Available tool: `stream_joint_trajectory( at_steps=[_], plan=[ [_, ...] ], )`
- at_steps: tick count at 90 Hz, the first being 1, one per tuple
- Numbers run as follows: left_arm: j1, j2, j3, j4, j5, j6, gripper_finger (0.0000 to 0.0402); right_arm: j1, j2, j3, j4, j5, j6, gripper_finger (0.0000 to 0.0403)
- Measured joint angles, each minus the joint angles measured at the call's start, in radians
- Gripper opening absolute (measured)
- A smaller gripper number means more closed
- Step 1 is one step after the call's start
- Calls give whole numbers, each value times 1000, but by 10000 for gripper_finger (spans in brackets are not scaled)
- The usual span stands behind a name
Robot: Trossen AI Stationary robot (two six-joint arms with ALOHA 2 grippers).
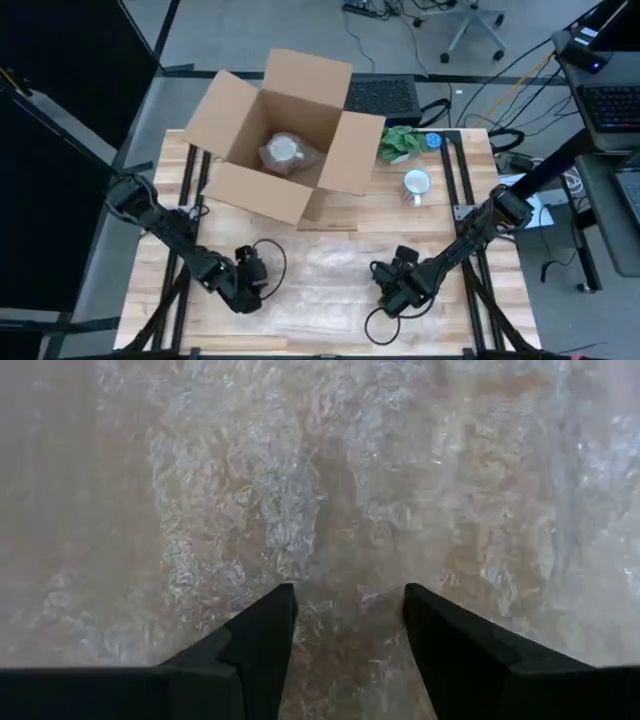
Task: Wrap mug
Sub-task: Wrap the red mug with bubble wrap
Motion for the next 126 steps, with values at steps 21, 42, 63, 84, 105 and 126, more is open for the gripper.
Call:
stream_joint_trajectory(
  at_steps=[21, 42, 63, 84, 105, 126],
  plan=[
    [23, -81, 29, -90, 2, 7, 180, -22, -114, 52, -167, -34, -43, 180],
    [21, -221, 38, -85, 5, 26, 180, -22, -318, 174, -327, -28, -39, 180],
    [24, -327, 38, -77, -63, 78, 180, -108, -509, 285, -580, 203, 21, 180],
    [24, -362, 38, -46, -77, 77, 180, -435, -679, 200, -633, 120, -84, 177],
    [24, -369, 38, -28, -85, 78, 180, -768, -734, 39, -381, -36, -372, 157],
    [24, -369, 38, -25, -85, 77, 180, -951, -680, -103, -243, -106, -520, 155]
  ],
)
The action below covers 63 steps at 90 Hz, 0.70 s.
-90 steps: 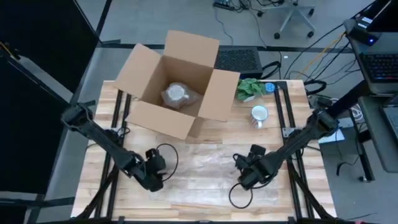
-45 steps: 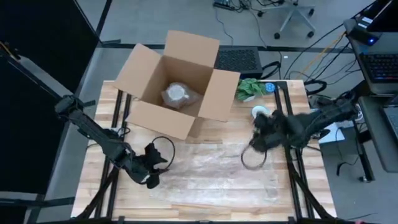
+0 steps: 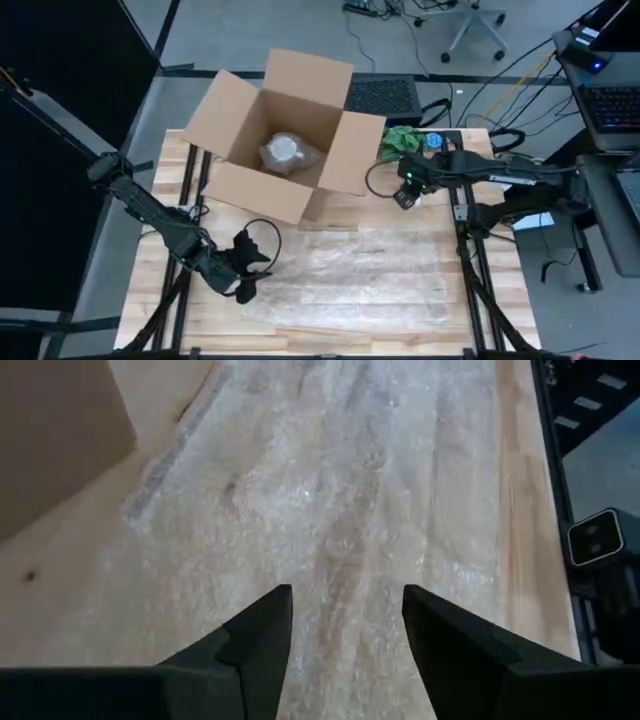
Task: Wrap mug
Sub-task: Wrap the red mug with bubble wrap
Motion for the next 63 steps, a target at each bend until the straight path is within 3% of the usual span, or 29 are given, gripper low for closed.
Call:
stream_joint_trajectory(
  at_steps=[44, 53, 63],
  plan=[
    [0, 0, 0, 0, -2, 1, 180, -78, 136, -111, 186, -17, -88, 150],
    [0, 0, 0, -1, -3, 1, 180, -79, 187, -112, 188, -17, -109, 126],
    [0, 0, 0, 0, -3, 1, 180, -79, 231, -112, 192, -23, -141, 67]
  ],
)
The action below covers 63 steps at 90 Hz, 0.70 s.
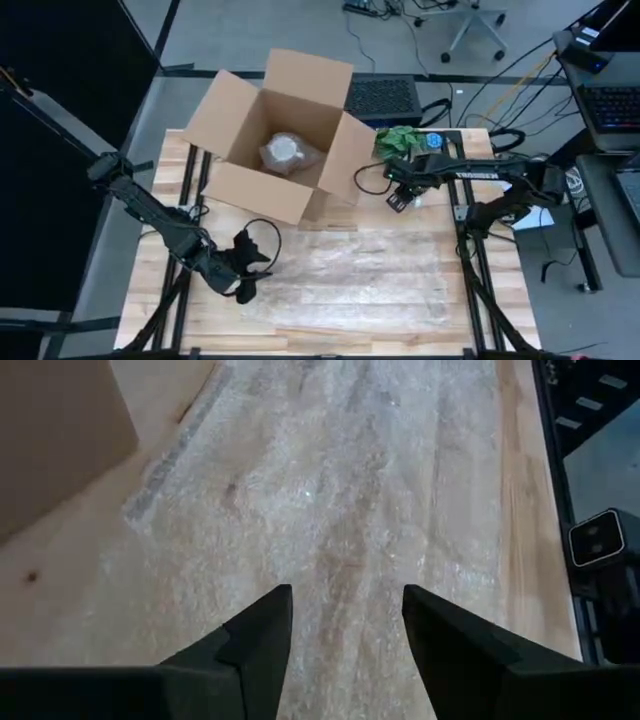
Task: Wrap mug
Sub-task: Wrap the red mug with bubble wrap
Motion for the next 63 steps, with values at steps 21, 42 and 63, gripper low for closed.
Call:
stream_joint_trajectory(
  at_steps=[21, 42, 63],
  plan=[
    [0, 0, 0, 1, 0, 0, 180, 16, 7, 11, -34, 7, -32, 6],
    [0, 0, 0, 1, 0, 1, 180, 158, -80, 200, -245, 2, 59, 3],
    [0, 0, 0, 1, 0, 2, 180, 458, -63, 373, -229, -49, 268, 2]
  ],
)
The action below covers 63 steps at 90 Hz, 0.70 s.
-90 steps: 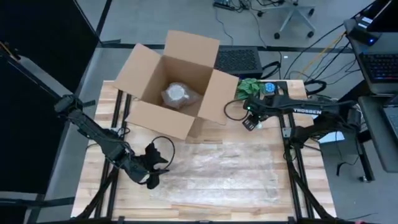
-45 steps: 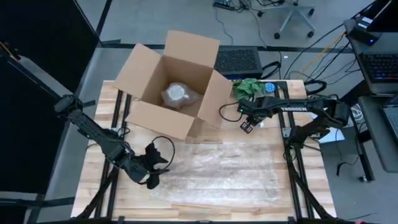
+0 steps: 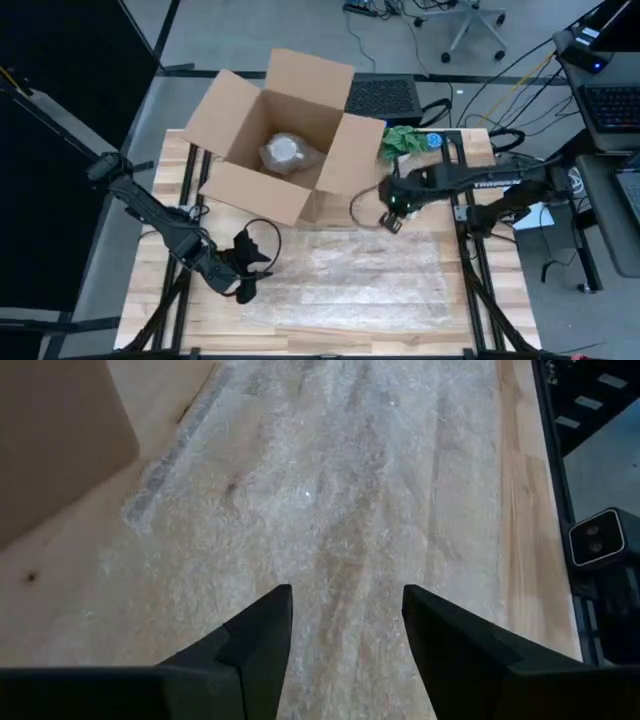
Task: Wrap mug
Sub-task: Wrap the red mug with bubble wrap
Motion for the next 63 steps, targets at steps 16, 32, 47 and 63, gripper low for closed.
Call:
stream_joint_trajectory(
  at_steps=[16, 32, 47, 63],
  plan=[
    [0, 0, 0, -1, 0, 0, 180, 249, 77, 55, 141, 23, 118, 2],
    [0, 0, 0, 0, 1, 0, 180, 395, 291, 196, 189, 34, 145, 1],
    [0, 0, 0, 0, 1, 1, 180, 435, 549, 478, 32, 16, 45, 1],
    [0, 0, 0, 0, 1, 5, 180, 403, 748, 694, -51, -26, -59, 1]
  ],
)
